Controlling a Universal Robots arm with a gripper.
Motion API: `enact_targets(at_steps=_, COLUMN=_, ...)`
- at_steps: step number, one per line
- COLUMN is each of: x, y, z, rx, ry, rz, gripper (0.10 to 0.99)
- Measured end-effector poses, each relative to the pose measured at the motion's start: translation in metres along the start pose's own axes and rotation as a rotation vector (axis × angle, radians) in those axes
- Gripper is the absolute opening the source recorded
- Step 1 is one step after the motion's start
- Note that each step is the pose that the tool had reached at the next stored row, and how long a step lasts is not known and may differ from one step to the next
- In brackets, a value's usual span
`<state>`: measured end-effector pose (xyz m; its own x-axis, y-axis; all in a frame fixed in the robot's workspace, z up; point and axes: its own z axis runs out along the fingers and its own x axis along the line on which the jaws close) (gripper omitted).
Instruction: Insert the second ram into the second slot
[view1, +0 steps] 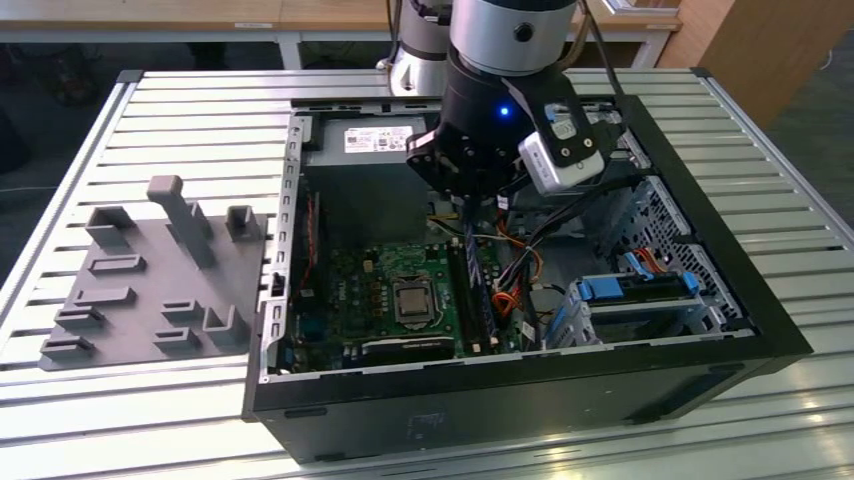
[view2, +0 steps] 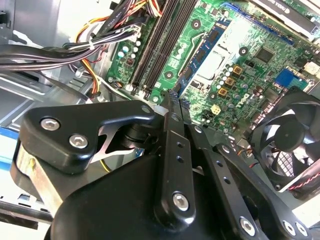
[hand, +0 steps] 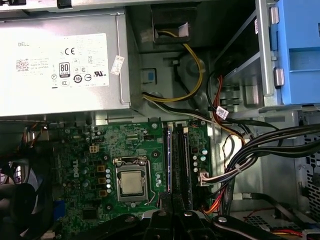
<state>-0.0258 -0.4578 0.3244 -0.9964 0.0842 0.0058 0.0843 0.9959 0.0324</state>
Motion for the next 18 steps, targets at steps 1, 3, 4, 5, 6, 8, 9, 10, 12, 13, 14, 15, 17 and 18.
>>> enact_targets(at_steps=1, x=0.0000, y=-0.0005, z=0.0006, rx=0.000, ry=0.0006, rz=-0.001, gripper=0.118)
enact_targets(at_steps=3, x=0.0000, y=-0.0008, z=0.0016, rx=0.000, ry=0.0013, rz=-0.013, gripper=0.118)
enact_targets(at_steps=4, x=0.0000, y=-0.0008, z=0.0020, rx=0.000, ry=0.0017, rz=-0.025, gripper=0.118)
enact_targets(at_steps=5, x=-0.0001, y=-0.0009, z=0.0025, rx=0.000, ry=0.0022, rz=-0.038, gripper=0.118)
enact_targets(at_steps=6, x=-0.0001, y=-0.0009, z=0.0030, rx=0.000, ry=0.0027, rz=-0.051, gripper=0.118)
enact_targets(at_steps=8, x=-0.0001, y=-0.0012, z=0.0040, rx=0.000, ry=0.0034, rz=-0.066, gripper=0.118)
enact_targets(at_steps=9, x=-0.0001, y=-0.0013, z=0.0045, rx=0.000, ry=0.0037, rz=-0.068, gripper=0.118)
enact_targets(at_steps=10, x=-0.0001, y=-0.0015, z=0.0049, rx=0.000, ry=0.0039, rz=-0.068, gripper=0.118)
enact_targets(at_steps=12, x=-0.0001, y=-0.0015, z=0.0058, rx=0.000, ry=0.0042, rz=-0.069, gripper=0.118)
enact_targets(at_steps=13, x=-0.0001, y=-0.0015, z=0.0062, rx=0.000, ry=0.0042, rz=-0.069, gripper=0.118)
enact_targets(at_steps=14, x=-0.0001, y=-0.0015, z=0.0066, rx=0.000, ry=0.0043, rz=-0.069, gripper=0.118)
enact_targets(at_steps=15, x=-0.0001, y=-0.0016, z=0.0070, rx=0.000, ry=0.0043, rz=-0.069, gripper=0.118)
enact_targets(at_steps=17, x=-0.0001, y=-0.0016, z=0.0079, rx=0.000, ry=0.0050, rz=-0.069, gripper=0.118)
enact_targets(at_steps=18, x=-0.0001, y=-0.0016, z=0.0084, rx=0.000, ry=0.0052, rz=-0.069, gripper=0.118)
